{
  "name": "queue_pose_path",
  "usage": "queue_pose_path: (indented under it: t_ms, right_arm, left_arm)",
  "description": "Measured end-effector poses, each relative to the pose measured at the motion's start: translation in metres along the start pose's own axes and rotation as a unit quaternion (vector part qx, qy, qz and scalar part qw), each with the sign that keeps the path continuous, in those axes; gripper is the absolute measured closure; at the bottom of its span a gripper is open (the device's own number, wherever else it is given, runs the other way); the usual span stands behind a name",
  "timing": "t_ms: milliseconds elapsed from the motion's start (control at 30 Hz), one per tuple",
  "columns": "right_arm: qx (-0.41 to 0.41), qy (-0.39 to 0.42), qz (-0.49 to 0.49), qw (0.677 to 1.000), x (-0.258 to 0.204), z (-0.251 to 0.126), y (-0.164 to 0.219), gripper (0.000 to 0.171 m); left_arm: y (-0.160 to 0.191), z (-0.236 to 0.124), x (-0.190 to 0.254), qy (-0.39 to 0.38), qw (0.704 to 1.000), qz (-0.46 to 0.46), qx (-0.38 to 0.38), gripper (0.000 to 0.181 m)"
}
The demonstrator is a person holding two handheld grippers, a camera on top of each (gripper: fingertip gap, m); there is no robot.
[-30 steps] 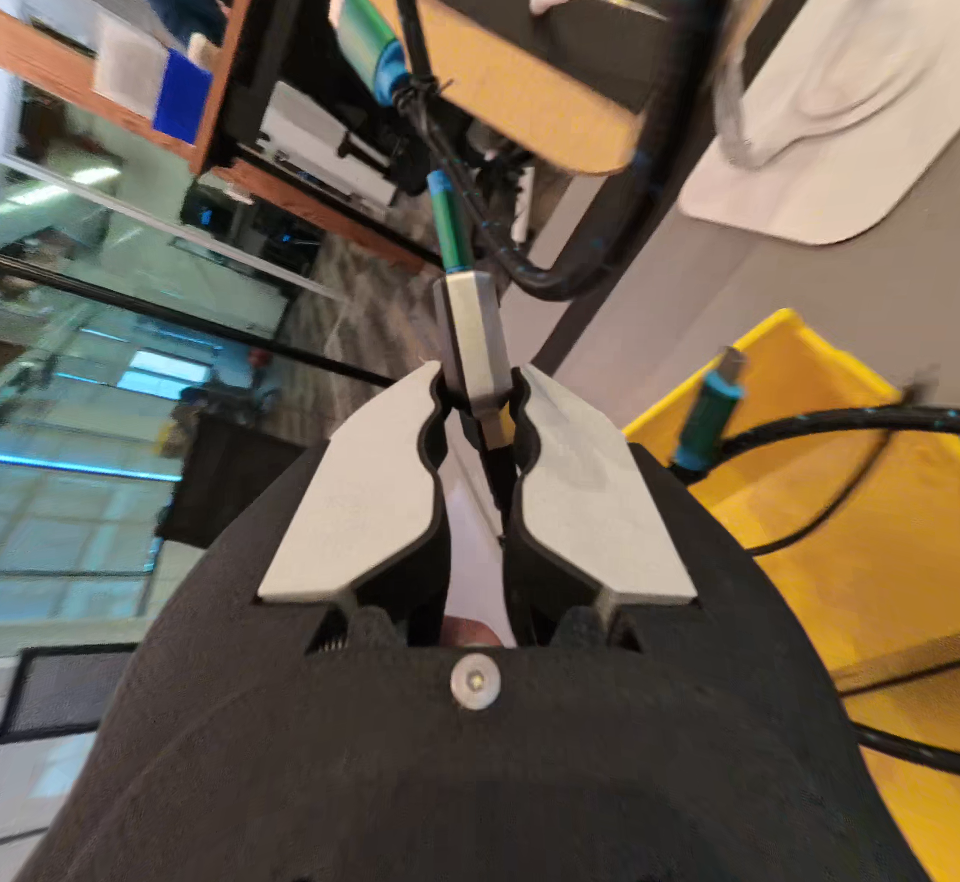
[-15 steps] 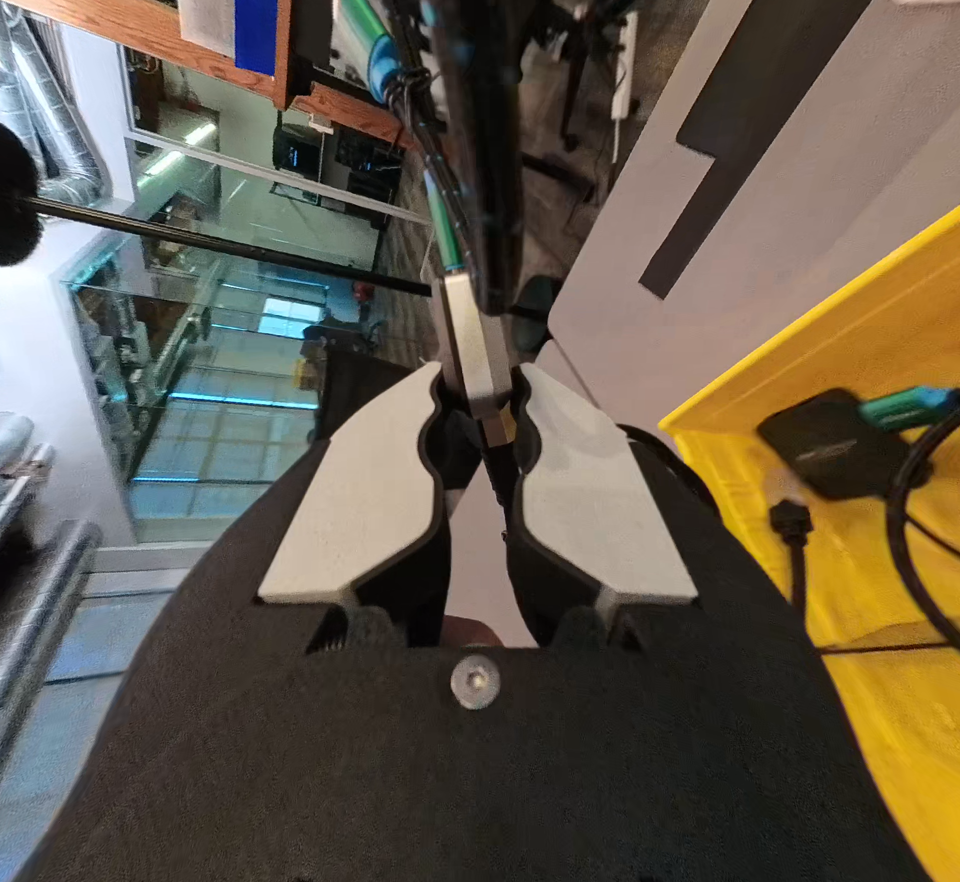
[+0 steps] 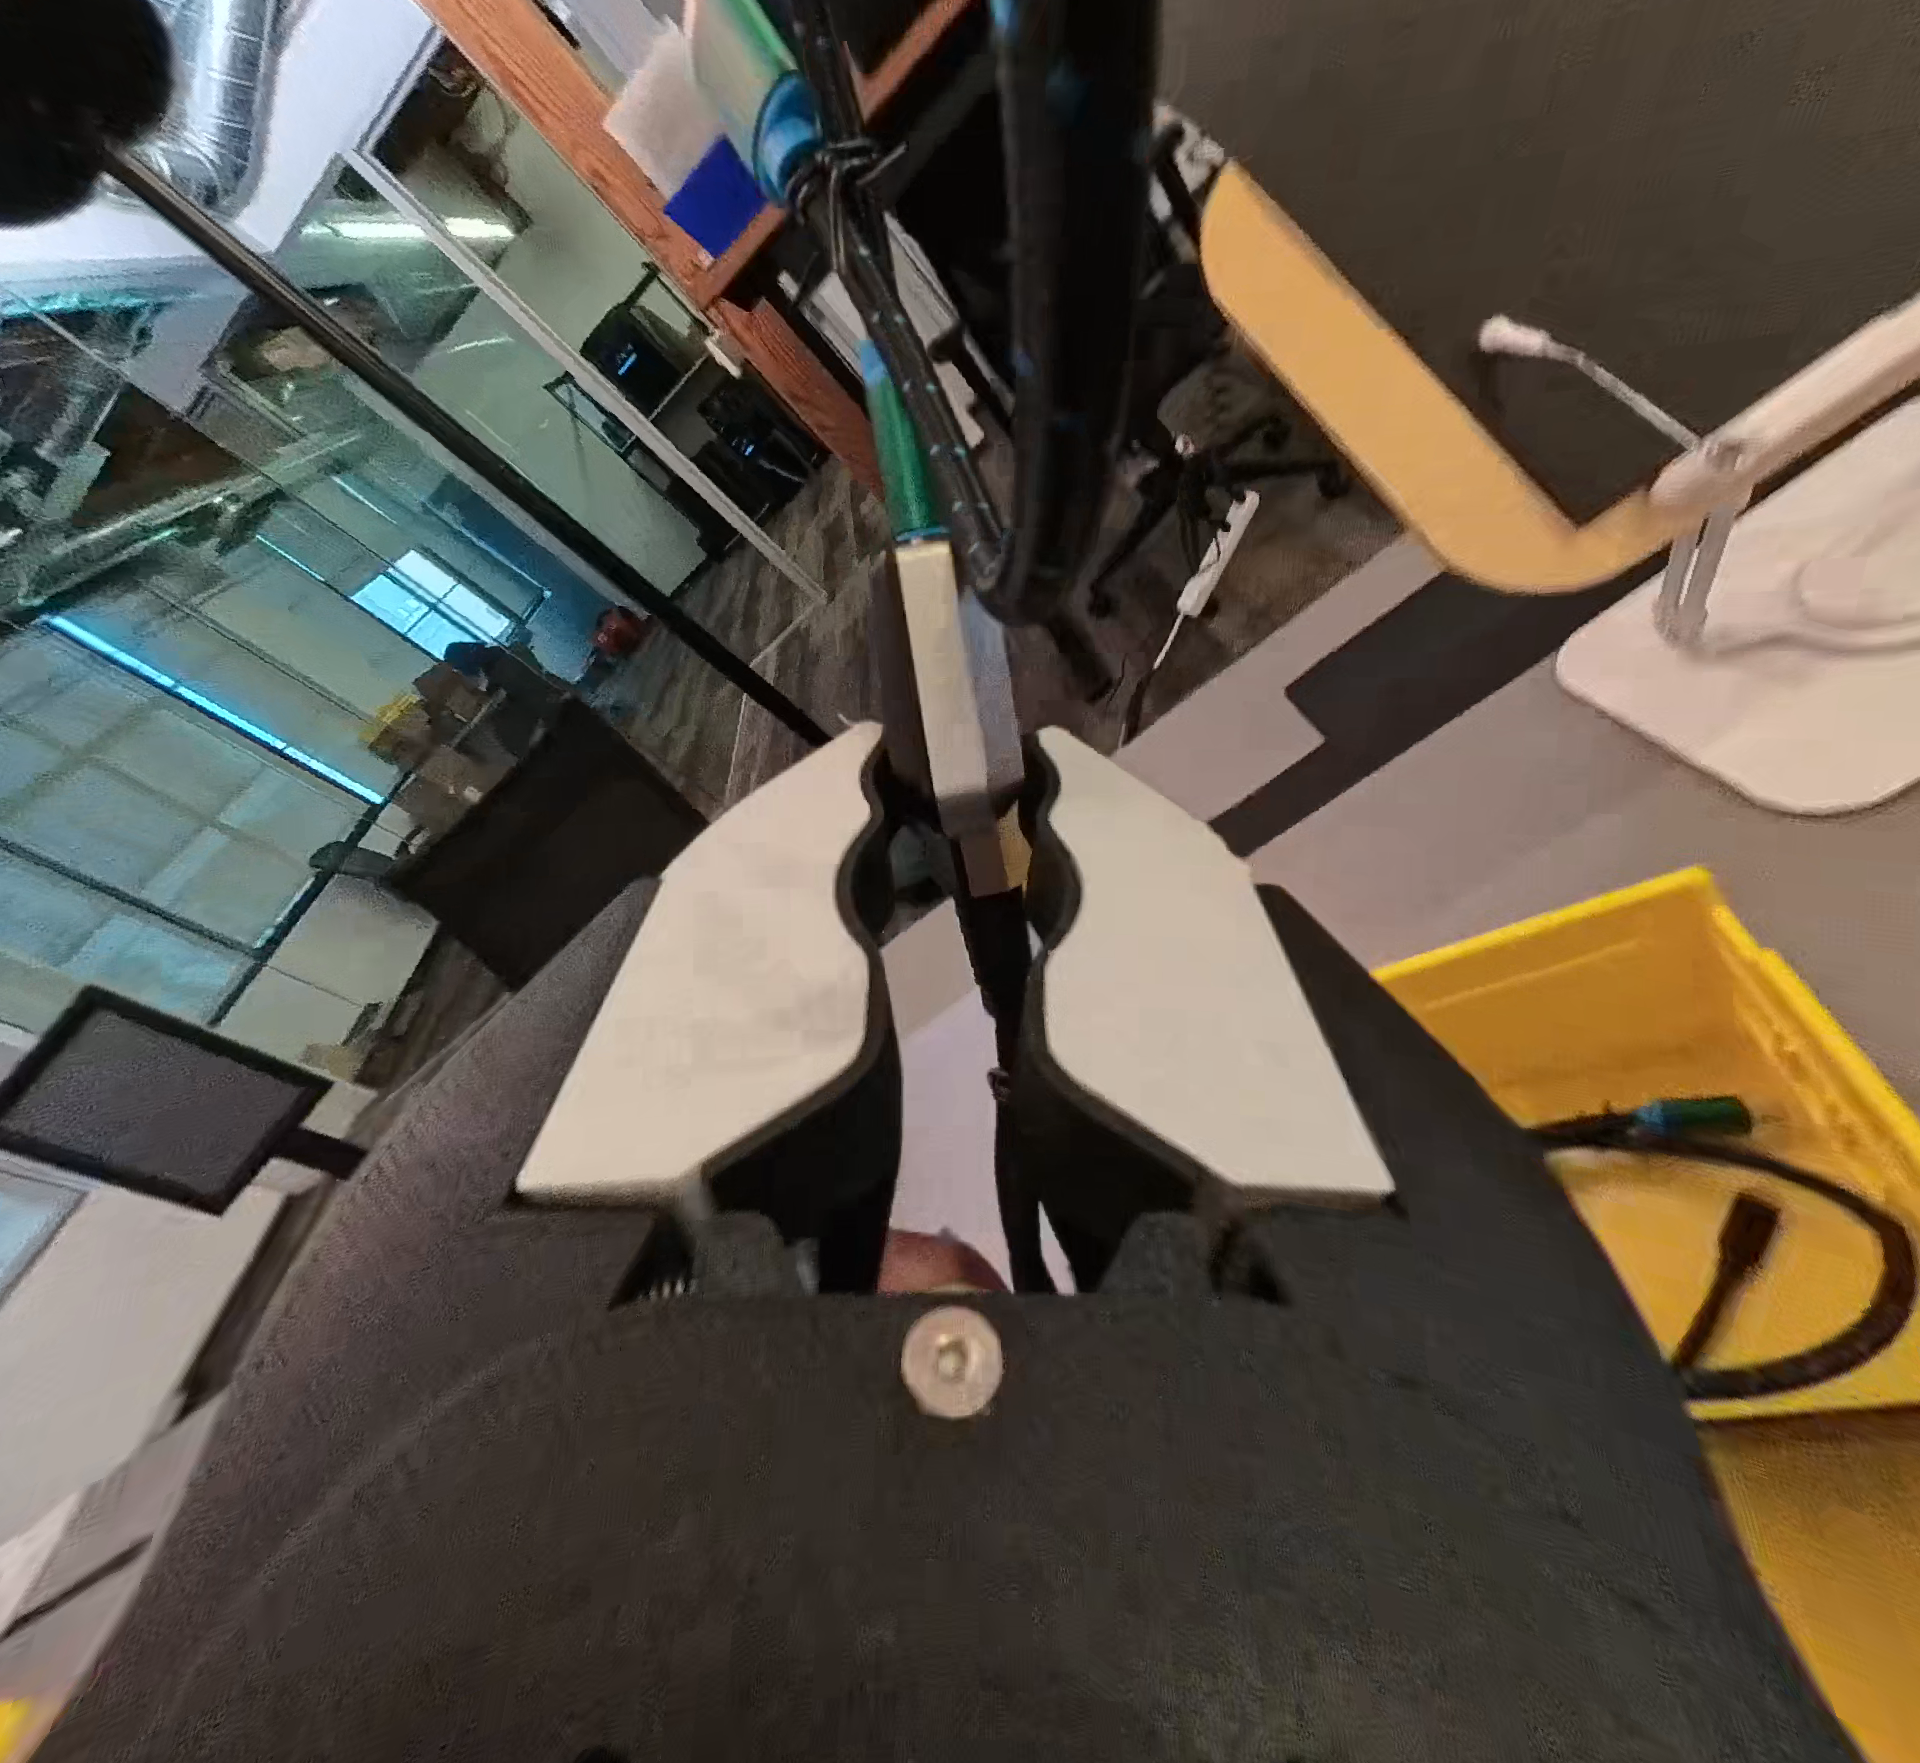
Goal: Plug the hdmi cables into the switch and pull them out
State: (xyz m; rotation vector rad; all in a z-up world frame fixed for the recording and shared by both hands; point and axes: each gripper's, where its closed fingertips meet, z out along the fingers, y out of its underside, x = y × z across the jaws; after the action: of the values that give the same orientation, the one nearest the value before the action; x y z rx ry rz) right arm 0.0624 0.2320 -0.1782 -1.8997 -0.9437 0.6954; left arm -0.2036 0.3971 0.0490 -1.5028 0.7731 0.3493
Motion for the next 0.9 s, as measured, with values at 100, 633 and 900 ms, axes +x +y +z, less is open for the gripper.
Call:
queue_pose_path:
  t_ms: [100, 633, 900]
  right_arm:
    - [0.009, 0.006, 0.003, 1.000, 0.002, -0.008, 0.000, 0.137]
    - [0.136, 0.091, -0.031, 0.986, 0.003, -0.111, -0.043, 0.134]
    - [0.152, 0.223, -0.142, 0.952, -0.022, -0.151, -0.076, 0.128]
  left_arm:
    - [-0.029, -0.017, -0.017, -0.028, 0.995, -0.072, 0.064, 0.160]
    - [-0.175, -0.077, 0.118, 0.131, 0.891, -0.340, 0.271, 0.160]
    - [-0.153, -0.048, 0.255, 0.211, 0.842, -0.458, 0.194, 0.160]
